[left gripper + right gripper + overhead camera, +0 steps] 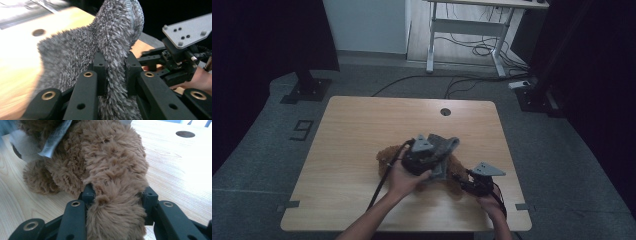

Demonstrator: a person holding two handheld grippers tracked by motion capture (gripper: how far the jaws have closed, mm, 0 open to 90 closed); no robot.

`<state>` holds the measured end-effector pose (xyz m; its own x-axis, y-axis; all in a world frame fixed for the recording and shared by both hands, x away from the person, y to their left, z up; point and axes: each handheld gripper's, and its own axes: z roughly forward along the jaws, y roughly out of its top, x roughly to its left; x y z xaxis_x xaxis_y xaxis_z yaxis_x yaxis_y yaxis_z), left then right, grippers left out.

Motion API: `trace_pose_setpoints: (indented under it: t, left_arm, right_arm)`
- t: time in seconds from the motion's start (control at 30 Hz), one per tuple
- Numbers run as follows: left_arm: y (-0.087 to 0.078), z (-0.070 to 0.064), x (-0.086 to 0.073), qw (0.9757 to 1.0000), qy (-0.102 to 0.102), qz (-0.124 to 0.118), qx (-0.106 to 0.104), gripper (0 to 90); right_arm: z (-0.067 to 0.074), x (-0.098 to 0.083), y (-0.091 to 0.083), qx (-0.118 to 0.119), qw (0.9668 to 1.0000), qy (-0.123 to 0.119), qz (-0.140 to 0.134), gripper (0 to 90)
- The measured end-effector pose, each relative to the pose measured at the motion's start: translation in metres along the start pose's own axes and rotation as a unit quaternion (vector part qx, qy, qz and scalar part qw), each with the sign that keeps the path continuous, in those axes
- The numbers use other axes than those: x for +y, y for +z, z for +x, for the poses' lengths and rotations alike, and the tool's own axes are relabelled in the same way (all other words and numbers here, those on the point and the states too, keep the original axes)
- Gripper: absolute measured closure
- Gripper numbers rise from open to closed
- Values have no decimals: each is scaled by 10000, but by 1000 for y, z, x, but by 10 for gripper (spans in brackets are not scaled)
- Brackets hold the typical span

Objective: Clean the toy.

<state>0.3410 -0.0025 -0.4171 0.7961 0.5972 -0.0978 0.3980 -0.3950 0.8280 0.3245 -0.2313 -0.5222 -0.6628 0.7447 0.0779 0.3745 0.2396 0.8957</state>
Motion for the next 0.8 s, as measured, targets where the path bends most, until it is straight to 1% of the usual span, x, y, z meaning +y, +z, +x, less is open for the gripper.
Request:
trace_pose_setpoints:
  t: [0.07, 0.13, 0.17, 0.23, 0.33, 0.5, 0.53, 0.6, 0.63, 0.67, 0.73, 0.77, 0.8]
  left_arm:
    - [22, -3, -4, 9997, 15, 241, 16, 751]
    - [37, -2, -11, 9990, 25, 431, 89, 751]
    - [41, -1, -15, 9990, -1, 449, 84, 752]
    - [39, 2, -19, 9993, -54, 362, 54, 757]
    - [25, 8, -21, 9994, -59, 305, 127, 758]
    - [-6, 29, -31, 9992, -297, 68, 248, 759]
    - [-13, 34, -35, 9990, -349, -13, 288, 759]
    - [-28, 46, -42, 9977, -508, -191, 414, 760]
    - [-34, 52, -46, 9967, -571, -237, 519, 760]
    - [-41, 60, -50, 9958, -668, -299, 543, 760]
    - [-54, 75, -59, 9935, -972, -432, 398, 763]
    - [-60, 80, -64, 9927, -1030, -492, 387, 764]
    - [-65, 83, -67, 9926, -1014, -518, 427, 764]
  right_arm:
    - [0, 0, 0, 2, 10000, 17, -13, 592]
    - [0, -1, 0, -1, 10000, 28, -25, 592]
    - [0, -1, 0, -8, 10000, 29, -31, 591]
    - [0, -1, 0, -35, 10000, 3, -11, 592]
    - [1, -1, 0, -15, 10000, 4, -18, 591]
    - [1, -1, 0, -13, 10000, 9, -19, 591]
    - [1, -1, 0, -16, 10000, 13, -21, 592]
    - [1, -1, 0, -14, 10000, 25, -33, 592]
    - [0, -1, 0, -11, 10000, 34, -35, 591]
    - [0, -1, 0, -11, 10000, 41, -32, 591]
    - [-1, -2, 0, 9, 10000, 50, -46, 590]
    - [0, -2, 0, 11, 10000, 40, -46, 590]
    - [0, -2, 0, 8, 10000, 23, -54, 590]
